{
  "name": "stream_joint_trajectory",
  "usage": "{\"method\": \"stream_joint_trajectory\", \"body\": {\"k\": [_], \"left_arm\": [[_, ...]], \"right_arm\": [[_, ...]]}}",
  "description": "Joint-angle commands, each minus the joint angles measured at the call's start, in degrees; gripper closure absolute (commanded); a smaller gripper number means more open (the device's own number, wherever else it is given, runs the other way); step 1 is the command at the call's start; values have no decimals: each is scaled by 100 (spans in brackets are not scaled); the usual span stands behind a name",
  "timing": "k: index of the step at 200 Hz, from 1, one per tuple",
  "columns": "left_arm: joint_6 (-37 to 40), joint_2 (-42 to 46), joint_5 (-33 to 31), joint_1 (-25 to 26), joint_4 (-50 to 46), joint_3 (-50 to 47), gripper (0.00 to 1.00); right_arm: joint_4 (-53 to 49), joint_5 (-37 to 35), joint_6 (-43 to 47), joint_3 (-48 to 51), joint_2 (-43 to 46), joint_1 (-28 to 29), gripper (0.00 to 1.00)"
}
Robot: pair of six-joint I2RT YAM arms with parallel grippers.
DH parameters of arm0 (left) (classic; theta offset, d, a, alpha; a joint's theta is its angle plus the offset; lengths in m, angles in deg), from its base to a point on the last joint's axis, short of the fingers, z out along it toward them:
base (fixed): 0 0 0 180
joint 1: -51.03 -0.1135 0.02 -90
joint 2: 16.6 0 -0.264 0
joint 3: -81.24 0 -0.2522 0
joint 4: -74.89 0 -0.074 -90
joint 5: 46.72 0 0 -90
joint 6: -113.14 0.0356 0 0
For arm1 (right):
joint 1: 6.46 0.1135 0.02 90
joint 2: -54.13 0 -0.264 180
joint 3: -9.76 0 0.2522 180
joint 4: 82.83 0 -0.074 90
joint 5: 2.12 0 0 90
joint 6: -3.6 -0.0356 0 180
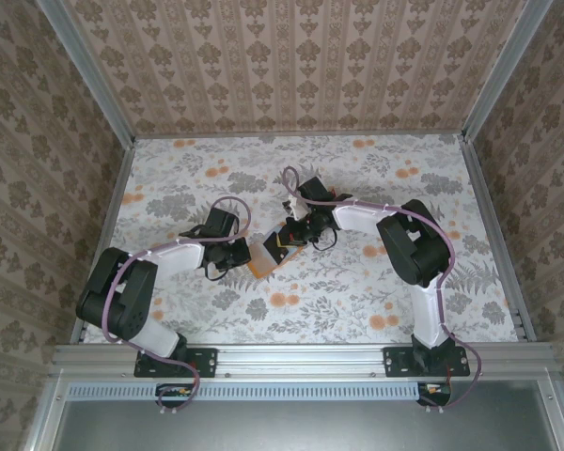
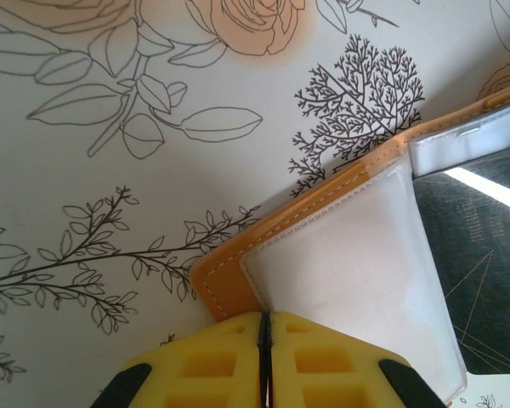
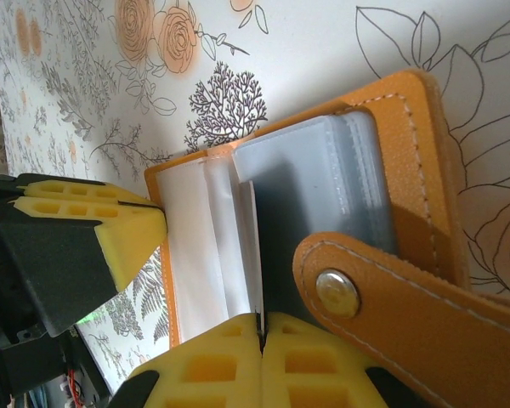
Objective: Put the credit cards into the card holder
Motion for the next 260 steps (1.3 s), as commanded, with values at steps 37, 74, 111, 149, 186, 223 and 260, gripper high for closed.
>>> {"method": "stream_joint_trajectory", "body": {"k": [37,74,111,149,186,223,260], "left_arm": [[142,-339,-212,-36,-278,-97,90],[148,-347,-217,-35,-274,-93,90],[158,-343,-222,-35,-305,-97,90],[166,-316,-223,-42,-322,-113,90],[171,-297,-208,-42,-340,-81,90],[172,-230,-222,-42,-373,-120,90],[171,-235,-223,-36,-407,-82,90]], "right_arm": [[-66,297,-51,-294,-409,72,97],[-206,292,-16,-441,-527,112,97],[-294,373,23,-387,-529,159,97],[-382,423,68,-138,-316,159,97],[-371,461,94,38,-216,159,97],[-291,96,25,45,-237,213,98],[-247,-595,-21,-195,-386,416,98]]}}
